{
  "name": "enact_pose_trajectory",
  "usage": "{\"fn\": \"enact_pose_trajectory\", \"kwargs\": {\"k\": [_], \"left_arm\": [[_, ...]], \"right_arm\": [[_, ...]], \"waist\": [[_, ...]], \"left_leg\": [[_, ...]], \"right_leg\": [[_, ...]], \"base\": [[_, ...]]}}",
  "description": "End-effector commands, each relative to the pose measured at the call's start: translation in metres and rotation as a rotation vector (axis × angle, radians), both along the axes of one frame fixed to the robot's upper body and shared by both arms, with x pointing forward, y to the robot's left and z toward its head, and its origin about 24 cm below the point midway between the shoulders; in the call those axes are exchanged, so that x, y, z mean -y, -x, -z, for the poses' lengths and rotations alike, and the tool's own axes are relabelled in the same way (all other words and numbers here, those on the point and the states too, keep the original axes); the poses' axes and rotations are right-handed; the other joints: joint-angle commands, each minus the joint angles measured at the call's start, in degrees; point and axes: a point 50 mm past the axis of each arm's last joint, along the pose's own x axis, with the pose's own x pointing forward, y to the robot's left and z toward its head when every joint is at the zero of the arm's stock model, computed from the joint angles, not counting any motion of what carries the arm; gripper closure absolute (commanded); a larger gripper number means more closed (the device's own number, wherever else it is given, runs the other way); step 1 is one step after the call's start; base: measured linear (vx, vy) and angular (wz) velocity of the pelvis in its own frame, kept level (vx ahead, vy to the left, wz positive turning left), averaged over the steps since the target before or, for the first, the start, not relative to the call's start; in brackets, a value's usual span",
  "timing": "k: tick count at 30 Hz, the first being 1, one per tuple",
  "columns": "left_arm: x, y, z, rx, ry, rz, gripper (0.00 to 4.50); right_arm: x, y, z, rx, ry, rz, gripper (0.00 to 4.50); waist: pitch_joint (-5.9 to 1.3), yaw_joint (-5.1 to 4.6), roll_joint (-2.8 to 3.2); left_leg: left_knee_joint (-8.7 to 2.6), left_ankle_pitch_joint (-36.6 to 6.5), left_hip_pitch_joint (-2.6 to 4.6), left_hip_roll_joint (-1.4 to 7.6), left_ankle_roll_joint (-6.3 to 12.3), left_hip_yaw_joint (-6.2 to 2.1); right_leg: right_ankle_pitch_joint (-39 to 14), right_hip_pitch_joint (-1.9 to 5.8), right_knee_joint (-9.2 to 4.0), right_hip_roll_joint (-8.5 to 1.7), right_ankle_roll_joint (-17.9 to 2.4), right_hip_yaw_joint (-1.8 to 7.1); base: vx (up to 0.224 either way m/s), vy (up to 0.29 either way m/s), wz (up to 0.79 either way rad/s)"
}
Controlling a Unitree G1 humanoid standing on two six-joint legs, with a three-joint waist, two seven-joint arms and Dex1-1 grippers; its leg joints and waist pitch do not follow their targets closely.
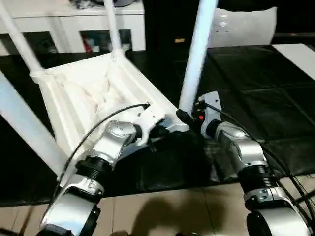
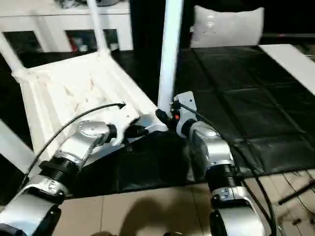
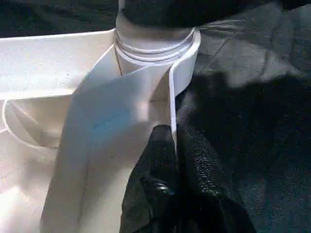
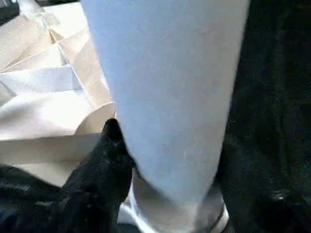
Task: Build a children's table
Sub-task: Rotate leg to tighten
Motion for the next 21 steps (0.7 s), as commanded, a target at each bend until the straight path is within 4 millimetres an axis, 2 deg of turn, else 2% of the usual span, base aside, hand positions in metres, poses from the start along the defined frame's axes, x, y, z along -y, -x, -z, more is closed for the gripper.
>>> {"fn": "enact_pose_trajectory", "kwargs": {"k": [1, 4, 5, 8, 11, 14, 16, 19, 21], "left_arm": [[0.017, 0.004, -0.012, 0.049, 0.064, 0.102, 4.5], [0.01, 0.006, -0.009, 0.057, 0.035, 0.135, 4.5], [0.003, 0.006, -0.008, 0.054, 0.016, 0.163, 4.5], [-0.006, 0.008, -0.007, 0.045, -0.008, 0.223, 4.5], [-0.019, 0.014, -0.008, 0.055, -0.046, 0.346, 4.5], [-0.025, 0.016, -0.009, 0.053, -0.065, 0.404, 4.5], [-0.027, 0.017, -0.009, 0.05, -0.076, 0.426, 4.5], [-0.033, 0.022, -0.007, 0.026, -0.116, 0.533, 4.5], [-0.035, 0.027, -0.006, 0.009, -0.128, 0.602, 4.5]], "right_arm": [[-0.003, 0.005, 0.0, 0.008, -0.029, -0.052, 1.43], [0.009, 0.009, -0.001, 0.036, -0.008, -0.124, 1.15], [0.019, 0.013, -0.002, 0.047, 0.003, -0.188, 1.15], [0.036, 0.017, -0.005, 0.059, 0.044, -0.257, 0.79], [0.056, 0.025, -0.01, 0.052, 0.099, -0.358, 0.79], [0.062, 0.033, -0.011, 0.039, 0.119, -0.469, 0.79], [0.063, 0.036, -0.011, 0.031, 0.12, -0.51, 0.79], [0.065, 0.046, -0.012, 0.023, 0.129, -0.668, 0.79], [0.065, 0.05, -0.013, 0.014, 0.123, -0.747, 0.94]], "waist": [[-4.77, 0.37, -0.36], [-4.63, 0.94, -0.46], [-4.61, 1.15, -0.42], [-4.49, 1.7, -0.43], [-4.37, 2.43, -0.5], [-4.48, 2.72, -0.46], [-4.5, 2.97, -0.51], [-4.48, 3.37, -0.59], [-4.48, 3.59, -0.63]], "left_leg": [[-3.08, 4.3, 0.02, 4.37, 7.71, -2.36], [-3.12, 2.3, -0.01, 4.07, 7.56, -2.21], [-3.14, 1.6, -0.01, 3.97, 7.42, -2.15], [-3.21, 0.8, 0.22, 4.23, 6.96, -2.13], [-3.24, -0.7, 0.2, 3.93, 6.5, -1.97], [-3.22, -0.5, 0.34, 4.29, 6.43, -2.12], [-3.16, -0.4, 0.29, 4.28, 6.57, -2.09], [-3.13, -0.8, 0.23, 4.38, 6.88, -2.05], [-3.12, -0.9, 0.21, 4.26, 6.82, -2.03]], "right_leg": [[-5.6, 4.32, -3.25, -7.19, -4.1, 5.25], [-7.3, 4.52, -3.66, -7.28, -2.9, 5.25], [-8.7, 4.57, -3.9, -7.16, -2.4, 5.12], [-10.5, 4.37, -4.06, -7.02, -1.3, 5.19], [-13.7, 4.39, -4.53, -6.87, 0.0, 5.06], [-13.2, 4.2, -4.33, -6.8, 0.5, 5.03], [-12.9, 4.16, -4.26, -6.79, 0.1, 4.99], [-13.3, 4.09, -4.19, -6.88, -0.1, 5.01], [-13.6, 4.08, -4.25, -6.91, -0.2, 4.95]], "base": [[0.0, 0.0, 0.0], [0.0, 0.0, 0.0], [0.0, 0.0, 0.0], [0.0, 0.0, 0.0], [0.0, 0.0, 0.0], [0.0, 0.0, 0.0], [0.0, 0.0, 0.0], [0.0, 0.0, 0.0], [0.0, 0.0, 0.0]]}}
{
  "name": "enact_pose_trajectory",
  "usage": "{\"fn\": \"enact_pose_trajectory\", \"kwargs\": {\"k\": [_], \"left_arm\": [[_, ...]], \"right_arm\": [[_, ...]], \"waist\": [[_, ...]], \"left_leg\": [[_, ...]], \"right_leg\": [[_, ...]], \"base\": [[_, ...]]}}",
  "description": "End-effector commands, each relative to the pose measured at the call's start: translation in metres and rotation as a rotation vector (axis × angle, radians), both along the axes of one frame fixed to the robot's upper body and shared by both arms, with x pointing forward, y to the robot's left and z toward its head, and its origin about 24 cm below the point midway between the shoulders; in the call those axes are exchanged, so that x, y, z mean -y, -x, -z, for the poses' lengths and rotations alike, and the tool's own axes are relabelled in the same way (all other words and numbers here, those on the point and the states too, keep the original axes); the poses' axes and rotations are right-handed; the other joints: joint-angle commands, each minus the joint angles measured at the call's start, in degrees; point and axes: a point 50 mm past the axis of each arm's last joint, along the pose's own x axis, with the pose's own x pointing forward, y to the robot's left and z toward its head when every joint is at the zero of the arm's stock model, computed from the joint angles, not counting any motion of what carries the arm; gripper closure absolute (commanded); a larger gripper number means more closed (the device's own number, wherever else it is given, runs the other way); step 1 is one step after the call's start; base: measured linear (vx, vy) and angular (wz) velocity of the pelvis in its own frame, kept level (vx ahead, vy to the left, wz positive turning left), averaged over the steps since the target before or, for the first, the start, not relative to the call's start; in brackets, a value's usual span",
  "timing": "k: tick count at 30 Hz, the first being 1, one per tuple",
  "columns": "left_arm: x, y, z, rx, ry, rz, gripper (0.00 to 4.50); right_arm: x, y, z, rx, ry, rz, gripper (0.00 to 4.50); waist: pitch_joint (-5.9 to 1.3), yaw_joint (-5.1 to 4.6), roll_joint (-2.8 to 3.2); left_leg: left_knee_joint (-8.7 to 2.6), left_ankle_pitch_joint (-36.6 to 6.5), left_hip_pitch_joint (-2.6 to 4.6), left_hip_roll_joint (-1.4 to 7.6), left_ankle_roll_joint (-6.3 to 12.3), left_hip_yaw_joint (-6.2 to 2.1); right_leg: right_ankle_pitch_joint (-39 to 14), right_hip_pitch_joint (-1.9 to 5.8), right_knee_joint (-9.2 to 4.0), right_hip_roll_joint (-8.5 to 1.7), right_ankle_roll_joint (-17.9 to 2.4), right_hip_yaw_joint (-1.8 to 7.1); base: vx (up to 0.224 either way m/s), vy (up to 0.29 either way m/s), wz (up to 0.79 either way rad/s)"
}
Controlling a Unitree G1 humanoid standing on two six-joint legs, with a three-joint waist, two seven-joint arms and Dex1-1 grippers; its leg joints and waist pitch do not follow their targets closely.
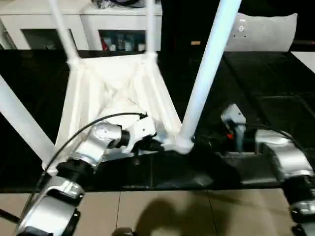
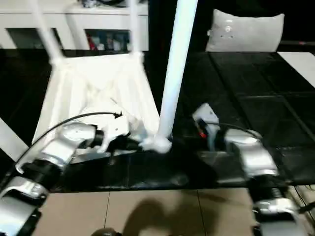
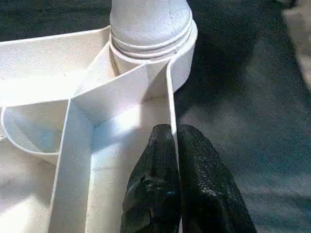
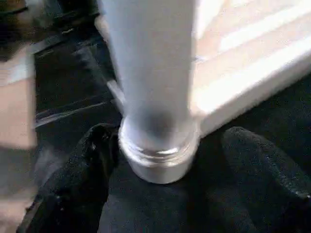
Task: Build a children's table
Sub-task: Rotate leg to tighten
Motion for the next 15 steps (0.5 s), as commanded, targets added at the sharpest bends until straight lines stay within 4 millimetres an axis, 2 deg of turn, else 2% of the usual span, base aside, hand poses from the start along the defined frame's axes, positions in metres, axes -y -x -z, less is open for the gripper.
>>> {"fn": "enact_pose_trajectory", "kwargs": {"k": [1, 2, 4, 6, 8, 13, 14, 15], "left_arm": [[0.011, 0.008, -0.004, 0.001, -0.025, 0.163, 4.5], [0.01, 0.009, -0.004, -0.003, -0.03, 0.178, 4.5], [0.009, 0.012, -0.004, -0.006, -0.034, 0.22, 4.5], [0.008, 0.014, -0.004, -0.014, -0.042, 0.253, 4.5], [0.009, 0.016, -0.006, -0.017, -0.037, 0.272, 4.5], [0.011, 0.016, -0.008, -0.016, -0.031, 0.291, 4.5], [0.011, 0.016, -0.008, -0.015, -0.031, 0.293, 4.5], [0.012, 0.016, -0.008, -0.015, -0.031, 0.294, 4.5]], "right_arm": [[-0.003, 0.005, -0.005, -0.008, -0.02, -0.089, 0.94], [-0.003, 0.005, -0.006, -0.024, -0.028, -0.105, 1.07], [-0.006, 0.008, -0.007, -0.056, -0.038, -0.153, 1.22], [-0.009, 0.011, -0.006, -0.075, -0.033, -0.199, 1.29], [-0.013, 0.01, -0.004, -0.064, -0.03, -0.208, 1.6], [-0.019, 0.012, -0.002, -0.085, -0.049, -0.24, 1.73], [-0.021, 0.013, -0.001, -0.085, -0.052, -0.242, 2.01], [-0.021, 0.013, -0.001, -0.086, -0.054, -0.242, 2.08]], "waist": [[-4.5, -0.1, -0.55], [-4.46, -0.08, -1.04], [-4.43, 0.18, -0.7], [-4.43, 0.33, -0.7], [-4.48, 0.47, -0.94], [-4.43, 0.99, -0.85], [-4.47, 1.01, -0.8], [-4.47, 1.0, -0.85]], "left_leg": [[-3.52, -0.7, 0.11, 4.35, 6.73, -2.08], [-3.58, -0.7, 0.12, 4.47, 6.78, -2.07], [-3.6, -0.8, 0.19, 4.51, 6.7, -2.11], [-3.62, -0.8, 0.19, 4.59, 6.4, -2.14], [-3.63, -0.3, 0.17, 4.61, 5.99, -2.12], [-3.68, -0.6, 0.18, 4.48, 5.5, -2.06], [-3.7, -0.6, 0.25, 4.51, 5.43, -2.06], [-3.69, -0.5, 0.24, 4.51, 5.28, -2.08]], "right_leg": [[-13.9, 3.96, -4.2, -6.83, -0.5, 4.99], [-14.1, 3.94, -4.24, -6.86, -0.6, 5.0], [-14.9, 3.87, -4.31, -6.91, -0.7, 4.96], [-15.0, 3.88, -4.28, -6.98, -0.7, 5.01], [-14.7, 3.85, -4.19, -7.05, -0.7, 5.05], [-15.7, 3.85, -4.38, -6.94, -0.1, 5.01], [-15.8, 3.84, -4.43, -6.99, 0.0, 5.02], [-15.7, 3.83, -4.35, -6.95, 0.1, 5.04]], "base": [[0.0, 0.0, 0.0], [0.0, 0.0, 0.0], [0.0, 0.0, 0.0], [0.0, 0.0, 0.0], [0.0, 0.0, 0.0], [0.0, 0.0, 0.0], [0.0, 0.0, 0.0], [0.0, 0.0, 0.0]]}}
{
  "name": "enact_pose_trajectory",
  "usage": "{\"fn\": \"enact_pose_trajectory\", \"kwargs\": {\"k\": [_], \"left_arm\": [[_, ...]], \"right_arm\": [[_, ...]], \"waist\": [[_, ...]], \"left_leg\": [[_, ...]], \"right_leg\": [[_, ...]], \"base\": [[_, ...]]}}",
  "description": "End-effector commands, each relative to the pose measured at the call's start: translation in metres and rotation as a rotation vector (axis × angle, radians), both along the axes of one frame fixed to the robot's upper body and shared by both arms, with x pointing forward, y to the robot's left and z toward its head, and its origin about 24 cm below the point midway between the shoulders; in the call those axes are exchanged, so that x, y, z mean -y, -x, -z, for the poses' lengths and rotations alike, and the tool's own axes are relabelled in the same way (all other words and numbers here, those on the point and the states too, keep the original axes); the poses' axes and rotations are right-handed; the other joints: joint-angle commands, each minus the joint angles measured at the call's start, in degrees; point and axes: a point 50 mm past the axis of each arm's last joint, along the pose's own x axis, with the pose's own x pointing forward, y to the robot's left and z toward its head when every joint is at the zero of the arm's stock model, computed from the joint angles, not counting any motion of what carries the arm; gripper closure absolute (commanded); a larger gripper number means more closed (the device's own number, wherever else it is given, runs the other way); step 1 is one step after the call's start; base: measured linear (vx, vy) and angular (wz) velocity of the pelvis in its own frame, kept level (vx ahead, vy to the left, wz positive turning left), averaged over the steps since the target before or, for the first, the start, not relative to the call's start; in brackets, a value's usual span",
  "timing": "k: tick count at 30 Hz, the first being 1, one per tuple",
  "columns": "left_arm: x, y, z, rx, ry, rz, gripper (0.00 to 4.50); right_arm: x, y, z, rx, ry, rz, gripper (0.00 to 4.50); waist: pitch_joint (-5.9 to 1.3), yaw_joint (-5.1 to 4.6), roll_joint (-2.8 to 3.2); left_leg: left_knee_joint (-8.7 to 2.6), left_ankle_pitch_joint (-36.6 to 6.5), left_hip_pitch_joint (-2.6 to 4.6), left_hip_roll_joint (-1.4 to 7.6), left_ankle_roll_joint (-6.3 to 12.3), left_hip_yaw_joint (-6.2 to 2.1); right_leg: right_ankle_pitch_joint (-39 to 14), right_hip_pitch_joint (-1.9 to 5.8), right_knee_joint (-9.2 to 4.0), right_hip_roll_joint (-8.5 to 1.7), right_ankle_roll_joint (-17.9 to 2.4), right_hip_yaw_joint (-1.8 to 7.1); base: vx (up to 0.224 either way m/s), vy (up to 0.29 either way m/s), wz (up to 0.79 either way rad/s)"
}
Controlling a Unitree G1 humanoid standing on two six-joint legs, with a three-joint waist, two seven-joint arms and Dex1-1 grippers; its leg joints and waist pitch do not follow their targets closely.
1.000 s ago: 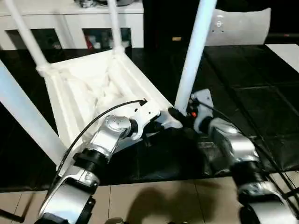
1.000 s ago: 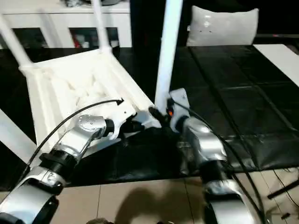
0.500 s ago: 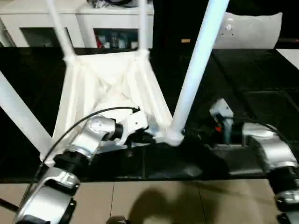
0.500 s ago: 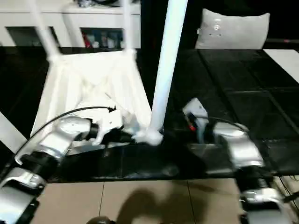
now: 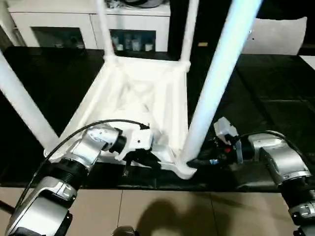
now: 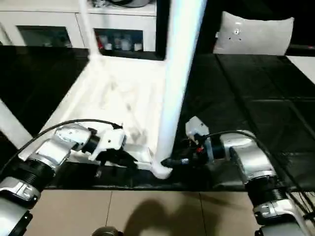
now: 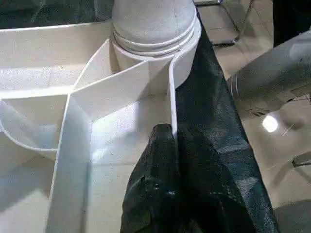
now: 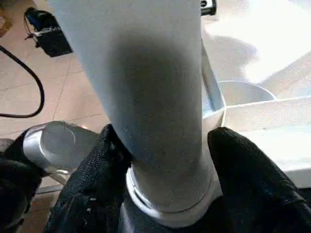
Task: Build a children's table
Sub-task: Rotate leg to tighten
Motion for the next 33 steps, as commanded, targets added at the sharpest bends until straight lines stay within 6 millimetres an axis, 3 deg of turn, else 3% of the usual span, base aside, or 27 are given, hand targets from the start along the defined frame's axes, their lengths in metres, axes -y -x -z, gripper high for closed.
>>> {"fn": "enact_pose_trajectory", "kwargs": {"k": [1, 5, 9, 11, 13, 15, 18, 19, 20, 22, 24, 25, 26, 28, 29, 31, 32, 33], "left_arm": [[0.011, 0.003, -0.006, 0.025, 0.0, 0.096, 4.5], [0.011, 0.003, -0.005, 0.024, 0.003, 0.085, 4.5], [0.011, 0.001, -0.004, 0.025, 0.01, 0.026, 4.5], [0.013, 0.0, -0.004, 0.013, 0.016, -0.021, 4.5], [0.014, -0.001, -0.003, 0.004, 0.02, -0.05, 4.5], [0.021, -0.004, -0.003, -0.016, 0.049, -0.151, 4.5], [0.037, -0.012, -0.001, -0.015, 0.092, -0.314, 4.5], [0.04, -0.014, -0.001, -0.014, 0.099, -0.342, 4.5], [0.051, -0.021, -0.002, 0.002, 0.123, -0.436, 4.5], [0.055, -0.024, -0.002, 0.012, 0.134, -0.476, 4.5], [0.063, -0.027, -0.005, 0.028, 0.167, -0.511, 4.5], [0.068, -0.029, -0.007, 0.037, 0.191, -0.529, 4.5], [0.074, -0.03, -0.009, 0.042, 0.213, -0.553, 4.5], [0.076, -0.03, -0.01, 0.043, 0.215, -0.557, 4.5], [0.077, -0.029, -0.009, 0.046, 0.21, -0.558, 4.5], [0.074, -0.03, -0.008, 0.056, 0.196, -0.564, 4.5], [0.073, -0.031, -0.007, 0.06, 0.192, -0.569, 4.5], [0.071, -0.031, -0.007, 0.065, 0.187, -0.568, 4.5]], "right_arm": [[-0.002, 0.001, -0.002, 0.008, -0.013, -0.011, 2.08], [-0.004, 0.003, -0.001, -0.015, -0.031, -0.014, 2.45], [-0.008, 0.0, -0.009, -0.032, -0.159, 0.069, 2.5], [-0.012, -0.003, -0.01, -0.036, -0.186, 0.127, 2.57], [-0.015, -0.004, -0.011, -0.036, -0.191, 0.158, 2.57], [-0.025, -0.014, -0.005, -0.025, -0.159, 0.335, 2.57], [-0.038, -0.036, 0.011, -0.009, -0.056, 0.647, 2.57], [-0.04, -0.039, 0.013, -0.007, -0.039, 0.699, 2.57], [-0.046, -0.051, 0.017, -0.002, -0.014, 0.867, 2.57], [-0.049, -0.055, 0.018, 0.0, -0.009, 0.934, 2.57], [-0.054, -0.059, 0.016, 0.028, -0.013, 0.967, 2.57], [-0.056, -0.06, 0.015, 0.029, -0.029, 0.971, 2.57], [-0.058, -0.061, 0.014, 0.033, -0.038, 0.993, 2.02], [-0.059, -0.06, 0.014, 0.028, -0.049, 0.992, 1.89], [-0.059, -0.06, 0.013, 0.032, -0.067, 0.987, 1.82], [-0.055, -0.058, 0.009, 0.055, -0.106, 0.97, 1.7], [-0.053, -0.058, 0.008, 0.065, -0.113, 0.964, 1.51], [-0.05, -0.057, 0.008, 0.075, -0.114, 0.956, 1.47]], "waist": [[-4.52, -0.49, -0.64], [-4.5, -0.51, -0.66], [-4.49, -0.5, -0.67], [-4.38, -0.53, -0.37], [-4.15, -0.79, -0.5], [-4.01, -1.18, -0.39], [-3.79, -3.34, -0.54], [-3.91, -4.4, -0.51], [-4.07, -5.19, 0.11], [-4.1, -6.42, -0.07], [-4.42, -6.77, 0.03], [-4.62, -6.63, -0.03], [-4.63, -6.39, 0.48], [-4.91, -6.15, 0.14], [-5.09, -5.67, 0.16], [-5.05, -5.13, 0.15], [-5.0, -4.65, 0.45], [-4.97, -4.63, 0.36]], "left_leg": [[-3.72, -0.4, 0.16, 4.55, 5.25, -2.12], [-3.71, -0.6, 0.17, 4.45, 5.21, -2.08], [-3.76, -0.6, 0.07, 4.45, 5.14, -2.1], [-3.85, -1.2, 0.19, 4.46, 4.72, -2.18], [-4.06, -2.6, 0.45, 4.35, 3.46, -2.11], [-4.15, -3.4, 0.51, 4.12, 2.38, -2.07], [-4.26, -4.6, 0.28, 3.68, 0.48, -2.46], [-4.24, -4.4, -0.06, 3.63, 0.15, -2.61], [-4.12, -4.4, 0.01, 3.46, 0.48, -2.64], [-4.11, -4.3, -0.21, 3.5, 0.72, -2.66], [-4.03, -2.7, -0.04, 3.42, 2.27, -2.46], [-4.0, -1.3, 0.01, 3.63, 3.19, -2.49], [-3.89, -0.5, -0.01, 3.78, 4.02, -2.45], [-3.81, 1.5, -0.17, 4.04, 4.82, -2.58], [-3.66, 4.2, 0.06, 4.44, 6.26, -2.59], [-3.54, 4.9, 0.07, 4.57, 7.24, -2.46], [-3.54, 4.1, 0.14, 4.51, 7.38, -2.33], [-3.59, 3.7, 0.07, 4.47, 7.35, -2.34]], "right_leg": [[-15.4, 3.83, -4.28, -6.97, 0.1, 5.03], [-15.6, 3.83, -4.38, -6.95, 0.4, 5.03], [-15.6, 3.88, -4.42, -6.94, 0.7, 5.01], [-16.8, 3.74, -4.66, -6.92, 0.8, 4.86], [-19.9, 3.74, -5.28, -7.0, 1.5, 4.76], [-22.4, 3.71, -5.71, -7.02, 2.0, 4.69], [-26.3, 3.96, -6.57, -6.99, 3.8, 3.75], [-26.0, 4.39, -6.59, -7.17, 3.9, 3.58], [-25.3, 4.44, -6.77, -7.14, 3.7, 3.53], [-23.9, 4.46, -6.77, -6.95, 2.6, 3.45], [-19.3, 4.38, -6.36, -6.99, 1.0, 4.09], [-16.0, 4.4, -5.65, -7.04, -0.5, 4.52], [-13.6, 4.28, -5.29, -7.01, -1.7, 4.66], [-9.6, 4.47, -4.37, -6.97, -2.7, 4.82], [-4.3, 4.21, -3.52, -7.12, -4.8, 5.08], [-2.6, 4.14, -3.1, -7.32, -5.9, 5.14], [-3.2, 4.12, -3.36, -7.43, -5.8, 5.17], [-3.7, 4.22, -3.36, -7.37, -5.7, 5.15]], "base": [[0.0, 0.0, 0.0], [0.0, 0.0, 0.0], [0.0, 0.0, 0.0], [0.0, 0.0, 0.0], [0.0, 0.0, 0.0], [0.0, 0.0, 0.0], [0.0, 0.0, 0.0], [0.0, 0.0, 0.0], [0.0, 0.0, 0.0], [0.0, 0.0, 0.0], [0.0, 0.0, 0.0], [0.0, 0.0, 0.0], [0.0, 0.0, 0.0], [0.0, 0.0, 0.0], [0.0, 0.0, 0.0], [0.0, 0.0, 0.0], [0.0, 0.0, 0.0], [0.0, 0.0, 0.0]]}}
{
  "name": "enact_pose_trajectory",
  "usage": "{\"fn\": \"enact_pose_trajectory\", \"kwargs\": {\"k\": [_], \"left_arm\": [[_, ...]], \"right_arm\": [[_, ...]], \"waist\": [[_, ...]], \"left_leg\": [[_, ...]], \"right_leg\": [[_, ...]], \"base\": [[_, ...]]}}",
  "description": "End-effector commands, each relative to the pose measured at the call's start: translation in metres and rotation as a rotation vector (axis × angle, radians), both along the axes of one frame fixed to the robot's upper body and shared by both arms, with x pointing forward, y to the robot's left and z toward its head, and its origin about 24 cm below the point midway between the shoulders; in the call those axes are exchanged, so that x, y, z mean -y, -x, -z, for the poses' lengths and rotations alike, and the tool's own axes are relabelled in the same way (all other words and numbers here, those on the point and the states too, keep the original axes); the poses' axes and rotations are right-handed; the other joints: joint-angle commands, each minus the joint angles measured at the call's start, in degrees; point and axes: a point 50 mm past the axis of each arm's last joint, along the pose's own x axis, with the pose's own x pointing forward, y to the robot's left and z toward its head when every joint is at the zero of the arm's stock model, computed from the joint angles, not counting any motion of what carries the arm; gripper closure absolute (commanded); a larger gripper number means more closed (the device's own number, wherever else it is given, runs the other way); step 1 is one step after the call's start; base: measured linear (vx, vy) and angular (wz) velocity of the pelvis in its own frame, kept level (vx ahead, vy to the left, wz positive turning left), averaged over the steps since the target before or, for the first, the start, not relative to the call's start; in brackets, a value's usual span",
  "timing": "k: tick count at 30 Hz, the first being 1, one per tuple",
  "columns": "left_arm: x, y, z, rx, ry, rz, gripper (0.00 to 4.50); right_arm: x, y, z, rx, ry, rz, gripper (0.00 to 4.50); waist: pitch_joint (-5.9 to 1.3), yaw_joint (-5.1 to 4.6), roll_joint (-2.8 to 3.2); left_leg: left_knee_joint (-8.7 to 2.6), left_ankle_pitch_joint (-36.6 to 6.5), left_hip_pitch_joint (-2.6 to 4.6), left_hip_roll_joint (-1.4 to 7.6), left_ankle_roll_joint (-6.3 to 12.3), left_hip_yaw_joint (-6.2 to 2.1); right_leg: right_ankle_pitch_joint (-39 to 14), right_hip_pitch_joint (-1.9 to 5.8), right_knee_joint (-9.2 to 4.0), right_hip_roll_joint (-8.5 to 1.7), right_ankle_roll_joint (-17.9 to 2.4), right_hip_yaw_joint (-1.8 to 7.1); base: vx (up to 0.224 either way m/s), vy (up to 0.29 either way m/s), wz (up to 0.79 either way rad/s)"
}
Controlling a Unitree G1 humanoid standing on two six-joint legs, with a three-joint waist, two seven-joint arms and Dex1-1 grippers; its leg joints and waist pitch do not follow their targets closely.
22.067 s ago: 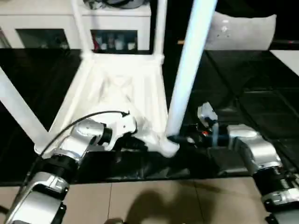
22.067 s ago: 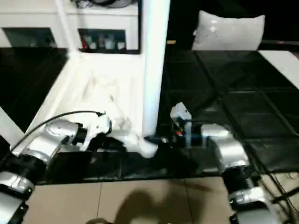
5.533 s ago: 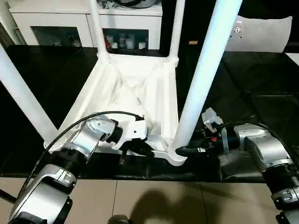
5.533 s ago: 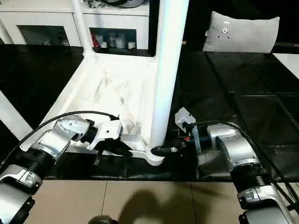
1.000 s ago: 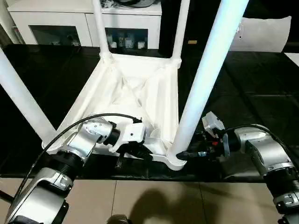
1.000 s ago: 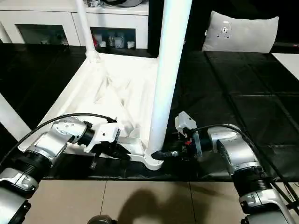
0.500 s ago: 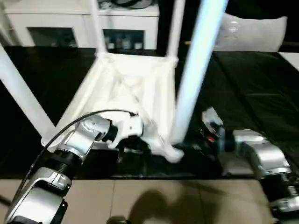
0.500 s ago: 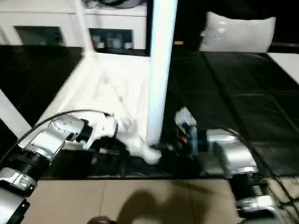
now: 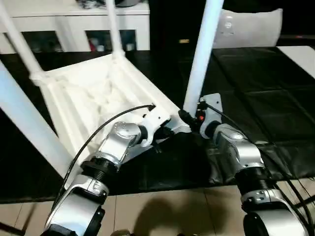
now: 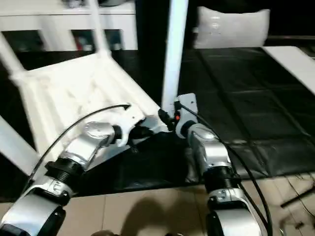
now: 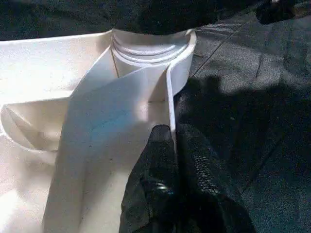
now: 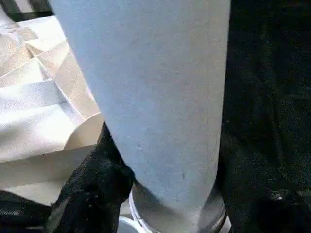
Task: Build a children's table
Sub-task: Rotate leg to tighten
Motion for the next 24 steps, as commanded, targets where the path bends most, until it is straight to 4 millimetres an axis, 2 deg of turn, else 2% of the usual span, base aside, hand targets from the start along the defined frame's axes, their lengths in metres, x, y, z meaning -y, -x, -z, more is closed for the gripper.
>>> {"fn": "enact_pose_trajectory", "kwargs": {"k": [1, 4, 6, 8, 9, 10, 13, 18, 22, 24], "left_arm": [[0.017, 0.001, -0.013, 0.052, 0.045, 0.097, 4.5], [0.005, 0.001, -0.012, 0.072, 0.014, 0.125, 4.5], [-0.002, 0.001, -0.011, 0.073, -0.009, 0.148, 4.5], [-0.011, 0.003, -0.009, 0.066, -0.031, 0.184, 4.5], [-0.014, 0.004, -0.009, 0.064, -0.04, 0.201, 4.5], [-0.017, 0.004, -0.009, 0.063, -0.05, 0.222, 4.5], [-0.026, 0.008, -0.009, 0.059, -0.072, 0.301, 4.5], [-0.039, 0.014, -0.011, 0.061, -0.104, 0.446, 4.5], [-0.046, 0.019, -0.012, 0.047, -0.14, 0.572, 4.5], [-0.047, 0.021, -0.013, 0.04, -0.143, 0.609, 4.5]], "right_arm": [[-0.004, 0.002, -0.003, 0.026, -0.017, -0.04, 1.47], [0.013, 0.006, -0.006, 0.059, -0.005, -0.106, 1.11], [0.024, 0.01, -0.008, 0.072, 0.006, -0.159, 1.0], [0.034, 0.015, -0.011, 0.082, 0.034, -0.252, 0.79], [0.038, 0.017, -0.012, 0.078, 0.048, -0.286, 0.67], [0.042, 0.02, -0.012, 0.075, 0.063, -0.319, 0.67], [0.052, 0.026, -0.015, 0.054, 0.093, -0.42, 0.37], [0.058, 0.042, -0.018, 0.026, 0.142, -0.658, 0.37], [0.057, 0.051, -0.018, 0.027, 0.171, -0.81, 0.37], [0.056, 0.052, -0.019, 0.022, 0.164, -0.837, 0.63]], "waist": [[-4.83, 0.15, -0.2], [-4.61, 0.59, -0.07], [-4.58, 1.04, 0.04], [-4.52, 1.37, -0.04], [-4.48, 1.57, -0.31], [-4.43, 1.75, -0.22], [-4.47, 1.89, -0.29], [-4.63, 2.44, -0.28], [-4.56, 3.14, -0.44], [-4.55, 3.34, -0.29]], "left_leg": [[-3.23, 3.4, 0.09, 4.41, 7.29, -2.32], [-3.35, 1.2, 0.21, 4.25, 6.52, -2.21], [-3.43, 0.6, 0.31, 4.46, 6.5, -2.32], [-3.45, 0.3, 0.38, 4.58, 6.22, -2.27], [-3.42, -0.3, 0.31, 4.39, 6.11, -2.17], [-3.41, -0.7, 0.19, 4.15, 6.09, -2.12], [-3.37, -0.8, 0.18, 4.19, 6.19, -2.15], [-3.19, 0.1, 0.14, 4.43, 7.09, -2.22], [-3.27, -0.7, 0.25, 4.43, 6.72, -2.07], [-3.31, -0.6, 0.31, 4.61, 6.6, -2.15]], "right_leg": [[-4.9, 4.31, -2.72, -7.46, -5.1, 5.24], [-9.4, 4.35, -3.57, -7.35, -3.2, 5.11], [-10.2, 4.27, -3.58, -7.22, -2.2, 5.16], [-10.9, 4.2, -3.61, -7.3, -1.9, 5.22], [-11.7, 4.28, -3.7, -7.2, -1.4, 5.17], [-12.7, 4.38, -3.86, -7.12, -1.0, 5.05], [-13.7, 4.31, -3.92, -7.03, -0.2, 5.03], [-11.8, 4.09, -3.51, -6.94, -0.5, 4.86], [-13.6, 3.98, -3.79, -6.95, -0.2, 4.89], [-13.8, 3.88, -3.78, -7.04, -0.4, 4.89]], "base": [[0.0, 0.0, 0.0], [0.0, 0.0, 0.0], [0.0, 0.0, 0.0], [0.0, 0.0, 0.0], [0.0, 0.0, 0.0], [0.0, 0.0, 0.0], [0.0, 0.0, 0.0], [0.0, 0.0, 0.0], [0.0, 0.0, 0.0], [0.0, 0.0, 0.0]]}}
